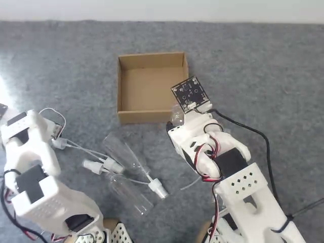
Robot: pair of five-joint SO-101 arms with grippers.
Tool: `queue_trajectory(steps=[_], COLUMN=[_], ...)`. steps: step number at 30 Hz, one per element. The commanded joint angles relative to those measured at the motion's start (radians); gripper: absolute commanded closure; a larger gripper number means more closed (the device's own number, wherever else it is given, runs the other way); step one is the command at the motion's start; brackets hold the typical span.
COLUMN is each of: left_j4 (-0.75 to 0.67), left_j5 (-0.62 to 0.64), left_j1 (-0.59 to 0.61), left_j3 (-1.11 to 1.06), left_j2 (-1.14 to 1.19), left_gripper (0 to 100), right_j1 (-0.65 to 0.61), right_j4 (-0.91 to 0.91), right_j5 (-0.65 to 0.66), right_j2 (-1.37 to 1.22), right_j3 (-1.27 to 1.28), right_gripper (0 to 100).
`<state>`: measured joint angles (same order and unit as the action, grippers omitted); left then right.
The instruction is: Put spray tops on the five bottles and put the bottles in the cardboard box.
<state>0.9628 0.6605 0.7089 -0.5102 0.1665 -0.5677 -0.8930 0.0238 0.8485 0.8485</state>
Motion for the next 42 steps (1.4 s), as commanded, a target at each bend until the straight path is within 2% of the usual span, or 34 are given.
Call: queue_trajectory(steps=[1, 7, 13, 16, 25, 34, 42], left_j4=[-0.021, -0.025, -0.026, -0.026, -0.018, 0.087, 0.087], left_j5=[-0.003, -0.003, -0.005, -0.005, -0.003, -0.002, -0.002], left_j1=[0.003, 0.003, 0.003, 0.003, 0.005, 0.000, 0.003], left_j3=[0.004, 0.001, 0.001, 0.001, 0.033, 0.162, 0.177], left_j2=[-0.063, -0.063, -0.063, -0.063, -0.075, -0.075, -0.077], left_gripper=[87, 87, 96, 98, 99, 99, 99], right_j1=[0.012, 0.010, 0.010, 0.008, 0.008, 0.010, 0.010], right_j4=[0.021, 0.021, 0.021, 0.021, 0.021, 0.021, 0.021], right_j5=[0.020, 0.020, 0.020, 0.020, 0.020, 0.020, 0.020], right_j2=[0.030, 0.030, 0.030, 0.030, 0.030, 0.030, 0.030], right_j3=[-0.008, -0.006, -0.006, -0.006, -0.006, -0.006, -0.006], right_gripper=[86.9, 86.9, 86.9, 86.9, 86.9, 86.9, 86.9])
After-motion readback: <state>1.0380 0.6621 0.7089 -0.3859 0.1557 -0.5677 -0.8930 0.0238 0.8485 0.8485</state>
